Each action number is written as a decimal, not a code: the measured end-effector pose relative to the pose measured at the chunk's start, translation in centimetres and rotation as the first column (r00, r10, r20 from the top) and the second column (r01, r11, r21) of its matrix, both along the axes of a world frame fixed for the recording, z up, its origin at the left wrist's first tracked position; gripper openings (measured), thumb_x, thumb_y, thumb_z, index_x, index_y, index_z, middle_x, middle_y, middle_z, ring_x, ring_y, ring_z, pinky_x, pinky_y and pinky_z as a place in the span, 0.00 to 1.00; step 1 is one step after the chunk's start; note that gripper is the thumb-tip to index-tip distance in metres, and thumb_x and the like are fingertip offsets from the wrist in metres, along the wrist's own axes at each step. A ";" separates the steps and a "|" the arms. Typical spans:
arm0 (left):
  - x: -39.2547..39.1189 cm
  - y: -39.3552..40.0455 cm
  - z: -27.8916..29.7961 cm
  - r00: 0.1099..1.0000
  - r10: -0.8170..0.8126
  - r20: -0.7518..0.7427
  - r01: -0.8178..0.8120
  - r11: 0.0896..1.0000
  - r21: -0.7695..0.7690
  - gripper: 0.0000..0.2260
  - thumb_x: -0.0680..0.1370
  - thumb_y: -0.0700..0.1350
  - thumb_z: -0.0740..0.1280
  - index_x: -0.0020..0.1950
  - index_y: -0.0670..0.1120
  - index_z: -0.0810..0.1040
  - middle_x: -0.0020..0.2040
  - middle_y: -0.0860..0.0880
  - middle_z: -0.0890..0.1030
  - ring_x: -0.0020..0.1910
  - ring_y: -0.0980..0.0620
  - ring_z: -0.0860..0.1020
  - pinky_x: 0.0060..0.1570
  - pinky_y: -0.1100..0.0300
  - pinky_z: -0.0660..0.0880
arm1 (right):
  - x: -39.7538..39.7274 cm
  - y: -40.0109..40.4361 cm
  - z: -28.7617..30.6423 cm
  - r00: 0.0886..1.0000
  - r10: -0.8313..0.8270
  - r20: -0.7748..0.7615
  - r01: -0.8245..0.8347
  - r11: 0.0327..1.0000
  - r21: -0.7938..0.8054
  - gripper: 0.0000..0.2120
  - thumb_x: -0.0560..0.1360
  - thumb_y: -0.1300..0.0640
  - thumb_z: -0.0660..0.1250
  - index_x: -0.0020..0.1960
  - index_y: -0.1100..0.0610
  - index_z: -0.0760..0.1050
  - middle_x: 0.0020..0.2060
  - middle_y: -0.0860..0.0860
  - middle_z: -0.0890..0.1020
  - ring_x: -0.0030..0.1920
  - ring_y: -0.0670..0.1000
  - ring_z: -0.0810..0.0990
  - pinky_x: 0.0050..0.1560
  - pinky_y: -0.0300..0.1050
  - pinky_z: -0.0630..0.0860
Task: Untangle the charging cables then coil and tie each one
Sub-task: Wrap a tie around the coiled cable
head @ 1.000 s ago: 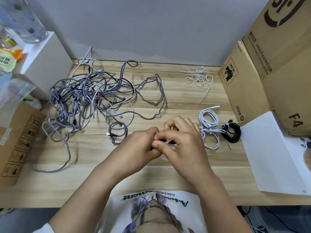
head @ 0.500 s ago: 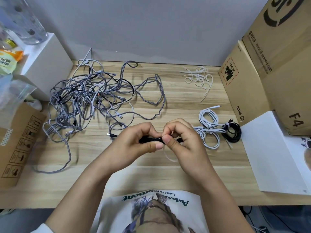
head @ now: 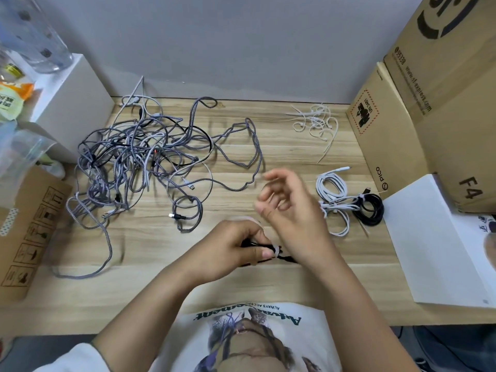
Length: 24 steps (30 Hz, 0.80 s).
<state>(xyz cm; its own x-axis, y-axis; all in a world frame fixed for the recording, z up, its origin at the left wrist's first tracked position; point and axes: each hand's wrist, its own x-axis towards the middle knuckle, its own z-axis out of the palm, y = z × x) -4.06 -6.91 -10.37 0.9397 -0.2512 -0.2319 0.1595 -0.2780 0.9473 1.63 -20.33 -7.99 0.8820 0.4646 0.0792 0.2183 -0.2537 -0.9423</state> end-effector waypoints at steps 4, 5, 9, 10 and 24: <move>0.0 0.4 -0.7 0.968 0.161 -0.195 -0.206 0.949 -0.239 0.06 0.72 0.37 0.69 0.40 0.43 0.72 0.26 0.52 0.76 0.27 0.57 0.72 0.30 0.64 0.67 | -1.5 -0.9 -2.6 0.981 0.185 -0.054 -0.193 0.931 -0.310 0.22 0.72 0.39 0.58 0.62 0.46 0.73 0.54 0.44 0.79 0.55 0.44 0.76 0.57 0.46 0.72; 0.0 0.4 -0.9 0.953 0.192 -0.233 -0.247 0.940 -0.235 0.06 0.74 0.36 0.69 0.40 0.42 0.72 0.26 0.52 0.75 0.26 0.56 0.71 0.29 0.64 0.67 | -1.8 -1.2 -2.9 0.981 0.182 -0.074 -0.196 0.929 -0.314 0.24 0.72 0.38 0.58 0.65 0.47 0.72 0.58 0.44 0.79 0.58 0.44 0.75 0.60 0.44 0.71; 0.1 -0.2 -1.6 0.921 0.280 -0.270 -0.345 0.908 -0.237 0.08 0.70 0.42 0.69 0.41 0.42 0.71 0.24 0.51 0.75 0.23 0.57 0.72 0.25 0.67 0.65 | -1.6 -2.2 -3.7 0.975 0.181 -0.132 -0.216 0.916 -0.338 0.27 0.70 0.51 0.71 0.68 0.51 0.71 0.60 0.49 0.78 0.61 0.46 0.75 0.61 0.36 0.68; 0.2 -0.4 -1.8 0.918 0.292 -0.270 -0.362 0.895 -0.262 0.09 0.70 0.40 0.69 0.43 0.42 0.69 0.24 0.51 0.76 0.23 0.57 0.72 0.24 0.67 0.66 | -1.4 -2.5 -3.9 0.973 0.173 -0.150 -0.215 0.917 -0.335 0.26 0.71 0.56 0.72 0.68 0.52 0.71 0.59 0.50 0.79 0.60 0.46 0.76 0.59 0.33 0.67; 3.7 -7.3 -8.0 0.993 0.107 -0.042 -0.083 0.919 0.386 0.12 0.71 0.45 0.73 0.53 0.45 0.81 0.48 0.48 0.68 0.53 0.51 0.68 0.57 0.59 0.67 | 1.3 -10.1 -8.0 0.944 -0.143 -0.298 -0.038 0.850 -0.526 0.15 0.72 0.66 0.70 0.57 0.56 0.79 0.41 0.46 0.70 0.47 0.49 0.72 0.43 0.26 0.65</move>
